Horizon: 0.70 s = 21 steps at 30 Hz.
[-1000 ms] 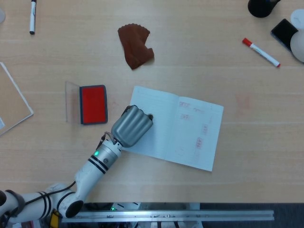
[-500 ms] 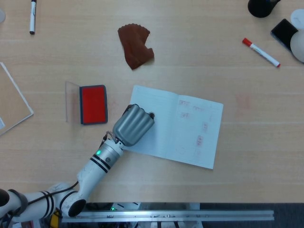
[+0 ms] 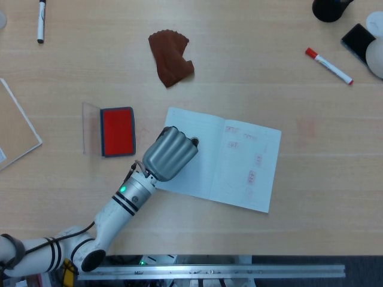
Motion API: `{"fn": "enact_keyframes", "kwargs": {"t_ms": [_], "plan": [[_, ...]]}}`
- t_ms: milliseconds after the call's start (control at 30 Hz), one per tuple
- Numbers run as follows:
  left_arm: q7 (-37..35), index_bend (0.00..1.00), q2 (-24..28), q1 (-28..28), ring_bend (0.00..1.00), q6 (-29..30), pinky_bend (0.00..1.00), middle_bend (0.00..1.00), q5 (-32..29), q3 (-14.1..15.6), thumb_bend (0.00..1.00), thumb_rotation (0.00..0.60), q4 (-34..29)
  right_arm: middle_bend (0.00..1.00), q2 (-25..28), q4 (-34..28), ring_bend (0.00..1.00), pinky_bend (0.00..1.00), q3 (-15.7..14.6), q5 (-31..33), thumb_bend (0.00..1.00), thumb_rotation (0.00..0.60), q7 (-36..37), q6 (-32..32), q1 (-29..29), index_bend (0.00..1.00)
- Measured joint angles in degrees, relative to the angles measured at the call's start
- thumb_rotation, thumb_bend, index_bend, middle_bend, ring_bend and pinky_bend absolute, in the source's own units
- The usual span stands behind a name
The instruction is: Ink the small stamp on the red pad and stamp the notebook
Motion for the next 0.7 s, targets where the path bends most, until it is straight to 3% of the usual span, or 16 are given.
{"fn": "enact_keyframes", "kwargs": {"t_ms": [700], "plan": [[2.06, 0.57, -2.83, -3.8, 0.98, -4.12, 1.0, 0.96, -3.16, -2.05, 0.27, 0.6, 5.39, 0.28, 0.01, 0.26, 0.18, 0.22, 0.27, 0.66, 0.3, 0.6, -0.11, -0.2, -0.19, 0.15]]}}
